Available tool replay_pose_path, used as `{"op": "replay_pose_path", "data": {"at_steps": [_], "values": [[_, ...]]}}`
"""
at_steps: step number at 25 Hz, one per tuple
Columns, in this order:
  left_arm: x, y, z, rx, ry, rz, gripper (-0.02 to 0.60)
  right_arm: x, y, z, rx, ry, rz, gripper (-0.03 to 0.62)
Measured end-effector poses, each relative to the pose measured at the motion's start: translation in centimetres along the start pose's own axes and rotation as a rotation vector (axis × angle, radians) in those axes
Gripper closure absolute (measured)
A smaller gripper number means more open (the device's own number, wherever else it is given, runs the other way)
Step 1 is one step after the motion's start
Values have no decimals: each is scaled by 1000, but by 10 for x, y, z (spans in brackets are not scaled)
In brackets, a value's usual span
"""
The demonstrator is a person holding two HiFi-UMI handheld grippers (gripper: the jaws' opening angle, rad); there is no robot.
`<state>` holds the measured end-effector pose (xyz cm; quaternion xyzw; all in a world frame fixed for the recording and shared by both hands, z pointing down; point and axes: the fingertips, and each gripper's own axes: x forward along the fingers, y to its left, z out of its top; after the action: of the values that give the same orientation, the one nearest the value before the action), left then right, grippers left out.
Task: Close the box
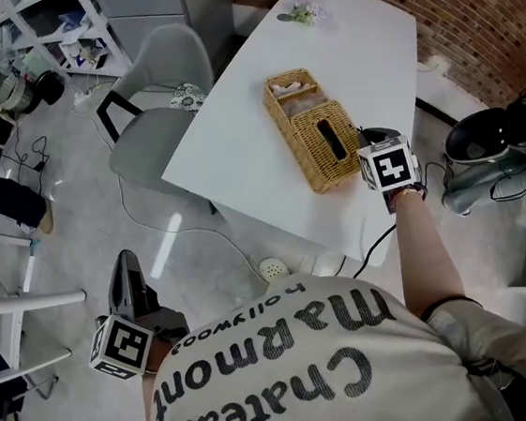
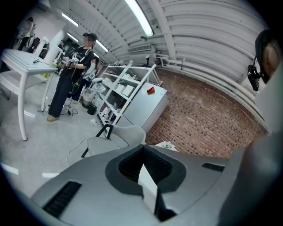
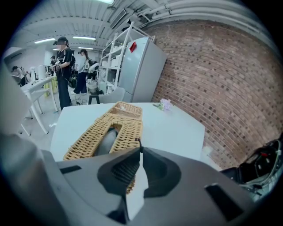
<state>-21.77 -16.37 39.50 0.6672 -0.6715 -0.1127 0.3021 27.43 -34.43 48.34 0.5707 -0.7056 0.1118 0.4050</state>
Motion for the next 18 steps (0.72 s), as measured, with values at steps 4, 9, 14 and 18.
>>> {"op": "replay_pose_path", "data": {"at_steps": [4, 9, 14, 18], "values": [[-3, 3, 0, -6, 1, 5, 580, 1, 2, -1, -6, 6, -11, 569], [-4, 8, 1, -8, 1, 2, 580, 1, 7, -6, -3, 21, -21, 575], [-6, 7, 2, -9, -2, -9, 580, -4, 8, -13, 0, 38, -25, 560], [-8, 7, 2, -9, 1, -22, 580, -19, 19, -5, 66, -9, 15, 563]]}}
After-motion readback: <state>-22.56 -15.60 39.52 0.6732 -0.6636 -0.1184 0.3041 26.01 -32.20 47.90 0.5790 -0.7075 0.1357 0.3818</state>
